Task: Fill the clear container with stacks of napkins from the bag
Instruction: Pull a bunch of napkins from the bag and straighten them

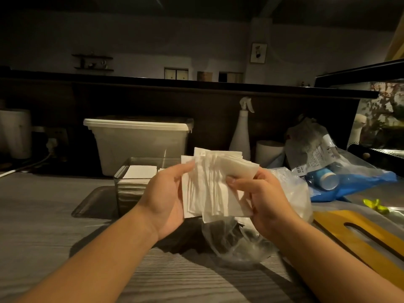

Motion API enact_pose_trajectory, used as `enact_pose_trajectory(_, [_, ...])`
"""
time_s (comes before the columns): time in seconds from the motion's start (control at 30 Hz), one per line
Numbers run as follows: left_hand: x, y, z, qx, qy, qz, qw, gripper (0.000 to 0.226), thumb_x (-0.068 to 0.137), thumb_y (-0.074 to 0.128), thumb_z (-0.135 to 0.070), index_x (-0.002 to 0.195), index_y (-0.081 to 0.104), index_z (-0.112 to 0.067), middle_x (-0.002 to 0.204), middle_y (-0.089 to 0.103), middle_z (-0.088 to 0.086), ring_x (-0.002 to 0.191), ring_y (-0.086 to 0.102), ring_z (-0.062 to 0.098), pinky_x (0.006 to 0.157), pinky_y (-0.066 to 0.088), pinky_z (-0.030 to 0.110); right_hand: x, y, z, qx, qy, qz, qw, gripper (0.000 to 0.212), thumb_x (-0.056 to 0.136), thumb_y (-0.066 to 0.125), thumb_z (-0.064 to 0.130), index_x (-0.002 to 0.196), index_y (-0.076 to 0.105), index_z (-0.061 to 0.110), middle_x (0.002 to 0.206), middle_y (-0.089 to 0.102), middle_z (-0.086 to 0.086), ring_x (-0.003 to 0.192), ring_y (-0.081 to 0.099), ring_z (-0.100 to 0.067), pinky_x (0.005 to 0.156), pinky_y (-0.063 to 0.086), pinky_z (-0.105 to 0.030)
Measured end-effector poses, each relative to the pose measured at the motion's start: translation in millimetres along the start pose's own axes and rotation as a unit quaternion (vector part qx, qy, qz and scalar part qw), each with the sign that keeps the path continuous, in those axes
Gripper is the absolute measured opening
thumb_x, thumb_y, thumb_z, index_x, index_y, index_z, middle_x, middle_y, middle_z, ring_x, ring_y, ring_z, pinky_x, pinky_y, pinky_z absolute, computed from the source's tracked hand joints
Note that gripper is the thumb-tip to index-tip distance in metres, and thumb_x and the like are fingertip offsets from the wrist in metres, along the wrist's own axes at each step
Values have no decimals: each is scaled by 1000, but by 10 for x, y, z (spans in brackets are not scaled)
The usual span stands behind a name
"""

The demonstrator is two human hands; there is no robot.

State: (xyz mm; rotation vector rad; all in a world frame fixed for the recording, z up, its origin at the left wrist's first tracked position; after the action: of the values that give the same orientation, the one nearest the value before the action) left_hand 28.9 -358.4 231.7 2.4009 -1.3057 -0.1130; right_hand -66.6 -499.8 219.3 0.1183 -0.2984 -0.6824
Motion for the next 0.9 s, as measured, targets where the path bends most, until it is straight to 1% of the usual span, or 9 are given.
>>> enact_pose_trajectory(0.07, [1,21,12,15,4,18,1000,37,90,56,-24,123,66,-11,115,72,15,108,69,32,94,53,53,-5,8,-19,-16,-5,-10,1000,35,79,73,-2,110,69,14,106,73,-9,105,68,-31,83,58,-53])
enact_pose_trajectory(0.2, [38,-21,50,93,50,-6,994,47,86,67,1,129,56,-14,117,70,13,109,68,31,97,52,56,-45,74,-44,7,4,1,1000,35,83,70,-2,115,67,14,108,73,-9,102,70,-30,85,56,-63])
enact_pose_trajectory(0.33, [41,-38,53,85,61,-61,993,36,91,62,1,124,60,-14,111,73,11,102,71,28,93,55,54,-79,113,-89,53,44,-14,998,34,87,70,5,118,62,14,108,74,-9,95,74,-28,80,60,-51])
enact_pose_trajectory(0.43, [37,-43,36,91,51,-47,993,32,92,60,-5,123,63,-14,113,72,13,104,70,30,94,54,55,-116,181,-121,37,79,12,996,25,93,65,18,118,65,13,103,76,-8,94,74,-29,86,58,-50])
enact_pose_trajectory(0.5, [3,-3,35,97,38,-17,994,33,87,64,-14,119,66,-15,109,73,13,101,71,31,91,55,53,-160,231,-136,22,87,28,996,24,96,62,23,119,65,16,104,76,-8,96,73,-29,83,58,-46])
enact_pose_trajectory(0.63, [-57,117,89,152,49,29,987,21,88,65,-12,108,70,-16,94,76,6,88,74,19,72,60,33,-254,343,-145,16,70,56,996,24,99,55,18,122,62,21,111,74,-8,101,71,-30,81,58,-43])
enact_pose_trajectory(0.73, [-47,118,100,160,61,41,984,35,68,63,-10,102,69,-14,81,73,1,77,72,13,62,58,26,-278,389,-141,32,73,88,993,27,100,53,19,125,61,23,112,74,-7,100,72,-28,75,59,-38])
enact_pose_trajectory(0.8, [-32,98,112,194,61,26,979,46,65,62,-8,110,64,-11,82,71,0,77,70,12,60,56,24,-280,397,-133,50,82,105,990,28,99,55,17,126,60,23,114,73,-8,102,71,-29,67,58,-34])
enact_pose_trajectory(0.9, [-14,46,118,278,75,-20,958,54,79,69,1,129,52,-12,99,65,6,88,67,15,61,55,19,-270,382,-139,65,78,102,990,26,95,59,14,120,63,22,112,73,-8,103,70,-31,67,58,-34])
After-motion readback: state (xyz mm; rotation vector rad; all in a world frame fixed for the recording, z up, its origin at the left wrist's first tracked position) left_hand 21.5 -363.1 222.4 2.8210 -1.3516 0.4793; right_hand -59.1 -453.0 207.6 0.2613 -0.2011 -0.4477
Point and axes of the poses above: each hand's wrist, its own x-axis towards the middle knuckle, its own y-axis out of the palm, z = x × y, the point moved 4 cm from there along x, towards the middle knuckle
